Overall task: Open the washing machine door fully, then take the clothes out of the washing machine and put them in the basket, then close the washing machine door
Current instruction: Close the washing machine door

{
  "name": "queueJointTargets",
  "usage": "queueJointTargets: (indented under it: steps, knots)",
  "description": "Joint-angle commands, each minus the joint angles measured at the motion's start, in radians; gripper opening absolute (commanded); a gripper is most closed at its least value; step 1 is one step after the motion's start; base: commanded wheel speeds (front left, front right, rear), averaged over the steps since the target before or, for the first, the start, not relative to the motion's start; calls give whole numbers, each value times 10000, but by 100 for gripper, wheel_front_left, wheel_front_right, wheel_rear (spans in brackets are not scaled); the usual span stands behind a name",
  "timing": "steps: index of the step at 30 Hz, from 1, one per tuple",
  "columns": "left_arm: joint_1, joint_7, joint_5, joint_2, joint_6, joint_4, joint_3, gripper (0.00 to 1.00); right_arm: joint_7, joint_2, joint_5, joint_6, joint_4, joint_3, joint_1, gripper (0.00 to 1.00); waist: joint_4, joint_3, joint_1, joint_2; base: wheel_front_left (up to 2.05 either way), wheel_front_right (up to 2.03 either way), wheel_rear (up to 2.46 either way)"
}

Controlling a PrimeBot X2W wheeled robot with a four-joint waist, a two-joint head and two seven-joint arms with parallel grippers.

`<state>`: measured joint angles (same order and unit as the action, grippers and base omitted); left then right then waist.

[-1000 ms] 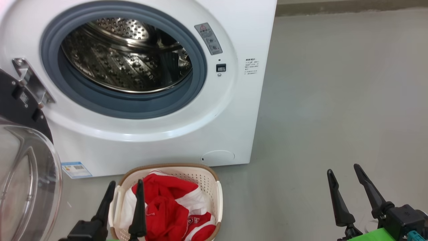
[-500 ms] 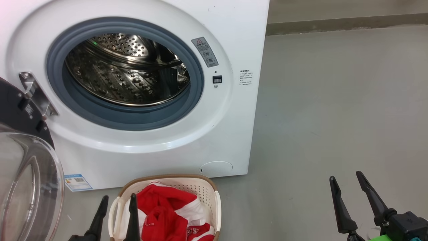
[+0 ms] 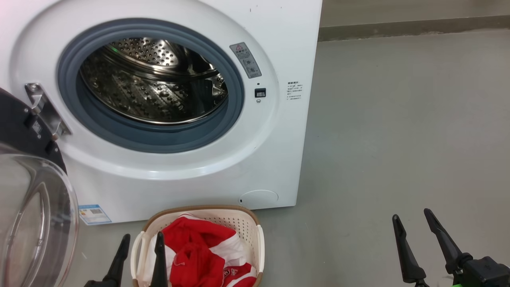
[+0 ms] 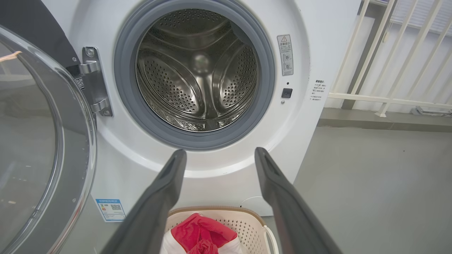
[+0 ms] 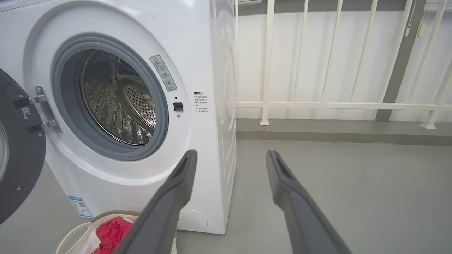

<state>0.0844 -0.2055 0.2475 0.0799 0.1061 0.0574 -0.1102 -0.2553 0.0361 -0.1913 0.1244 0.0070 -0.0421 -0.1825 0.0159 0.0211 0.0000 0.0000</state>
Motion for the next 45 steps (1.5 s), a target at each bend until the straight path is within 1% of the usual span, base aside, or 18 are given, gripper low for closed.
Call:
queueJointTargets:
  steps: [1, 13, 22, 24, 30, 36, 41, 42, 45]
  knots:
    - [-181, -77, -77, 106, 64, -229, 269, 100, -65, 141, -12, 63, -272, 250, 203, 100, -27, -11, 0, 0, -86, 86, 0]
    - [-278, -65, -85, 214, 30, -161, 93, 100, -65, 141, -59, 63, -228, 289, 191, 100, -139, -54, 0, 0, -114, 114, 0]
    - [-296, -53, -87, 284, 75, -169, 15, 100, -65, 141, -70, 63, -195, 298, 199, 100, -143, -33, 0, 0, -13, 13, 0]
    - [-304, -12, -215, 370, 44, -210, -127, 100, -65, 141, -57, 63, -181, 292, 217, 100, -146, -26, 0, 0, 0, 0, 0]
    - [-290, 11, -331, 361, 224, -320, -211, 100, -65, 141, -55, 63, -190, 314, 208, 100, -252, -24, 0, 0, 0, 0, 0]
    - [-304, 50, -475, 404, 479, -499, -189, 100, -65, 141, -68, 63, -191, 436, 176, 100, -674, -17, 0, 0, 0, 0, 0]
    - [-249, 100, -535, 415, 671, -700, -168, 100, -65, 141, -45, 63, -184, 517, 196, 100, -1273, 40, 0, 0, 0, 0, 0]
    - [-249, 100, -535, 415, 671, -700, -168, 100, -65, 141, -45, 63, -184, 517, 196, 100, -1273, 40, 0, 0, 0, 0, 0]
    - [-205, 144, -581, 404, 797, -829, -174, 100, -65, 141, -25, 63, -177, 575, 214, 100, -1730, 86, 0, 0, 0, 0, 0]
